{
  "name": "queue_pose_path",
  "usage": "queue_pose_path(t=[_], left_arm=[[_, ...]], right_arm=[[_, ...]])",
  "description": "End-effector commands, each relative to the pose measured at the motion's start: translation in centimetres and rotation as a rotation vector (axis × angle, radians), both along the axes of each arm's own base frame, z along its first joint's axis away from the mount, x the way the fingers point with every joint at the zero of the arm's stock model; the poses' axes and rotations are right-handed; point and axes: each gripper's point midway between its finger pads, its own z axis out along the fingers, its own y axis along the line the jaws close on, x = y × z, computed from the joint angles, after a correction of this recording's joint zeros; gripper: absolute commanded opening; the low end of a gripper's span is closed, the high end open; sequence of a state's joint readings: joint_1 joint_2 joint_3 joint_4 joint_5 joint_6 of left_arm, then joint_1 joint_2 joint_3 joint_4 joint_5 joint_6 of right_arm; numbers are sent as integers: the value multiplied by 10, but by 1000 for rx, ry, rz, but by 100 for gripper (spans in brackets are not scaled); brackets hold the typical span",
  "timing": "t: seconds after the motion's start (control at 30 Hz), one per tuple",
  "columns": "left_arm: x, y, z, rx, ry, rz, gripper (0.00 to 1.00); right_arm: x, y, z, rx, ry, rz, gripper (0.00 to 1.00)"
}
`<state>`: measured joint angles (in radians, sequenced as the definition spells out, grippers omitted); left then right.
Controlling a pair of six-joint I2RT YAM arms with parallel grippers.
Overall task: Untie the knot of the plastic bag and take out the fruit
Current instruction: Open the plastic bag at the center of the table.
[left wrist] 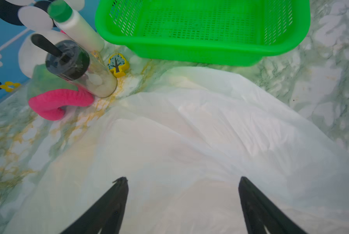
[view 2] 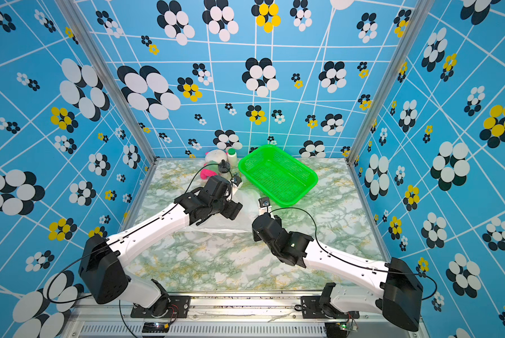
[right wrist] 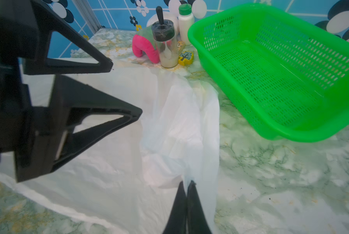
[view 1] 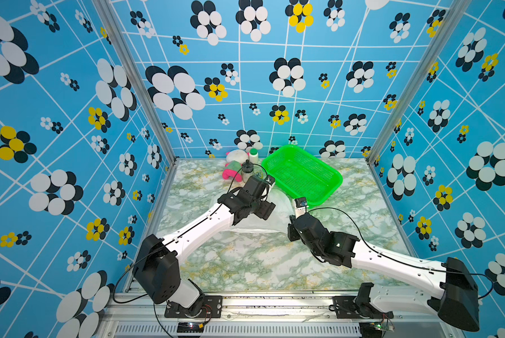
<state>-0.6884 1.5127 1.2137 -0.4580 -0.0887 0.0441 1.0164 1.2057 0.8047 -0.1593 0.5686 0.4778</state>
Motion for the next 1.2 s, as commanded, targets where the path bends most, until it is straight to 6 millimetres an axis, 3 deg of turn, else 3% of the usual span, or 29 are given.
queue_pose_path(t=[0.0, 0.13, 0.2, 0.4, 0.5, 0.63, 0.67, 0.7, 0.8, 0.83, 0.87, 0.93, 1.0, 1.07, 1.17], left_arm=[[-12, -13, -2, -36, -15, -72, 90], [-16, -5, -9, -40, -25, -48, 99], [-12, 4, -14, -3, -35, -17, 99], [27, 29, -41, 161, -91, 126, 99], [43, 25, -40, 193, -123, 128, 99], [51, 19, -44, 213, -116, 116, 100], [53, 18, -45, 211, -116, 115, 94], [57, 19, -45, 206, -111, 123, 78], [69, 32, -32, 204, -109, 203, 15], [73, 37, -24, 200, -117, 231, 6], [77, 44, -14, 193, -122, 265, 0], [82, 59, 8, 190, -127, 341, 0], [82, 68, 34, 196, -158, 386, 0], [80, 73, 59, 185, -189, 410, 0], [75, 87, 90, 164, -219, 473, 0]], right_arm=[[4, -9, -5, 15, -8, -64, 0], [8, -13, -3, 0, -22, -93, 0], [13, -13, 2, -3, -25, -105, 0], [15, -3, 27, 48, -59, -60, 0], [12, 6, 34, 74, -49, -10, 0], [10, 3, 46, 103, -71, -11, 0], [9, 2, 49, 110, -78, -11, 0], [9, 2, 52, 115, -83, -11, 0], [13, 2, 49, 87, -88, -28, 0], [16, 2, 46, 69, -86, -38, 0], [19, 4, 45, 51, -80, -42, 0], [23, 8, 47, 20, -74, -40, 7], [24, 14, 55, 11, -95, -11, 33], [19, 25, 68, 11, -132, 45, 53], [6, 45, 86, 19, -187, 120, 74]])
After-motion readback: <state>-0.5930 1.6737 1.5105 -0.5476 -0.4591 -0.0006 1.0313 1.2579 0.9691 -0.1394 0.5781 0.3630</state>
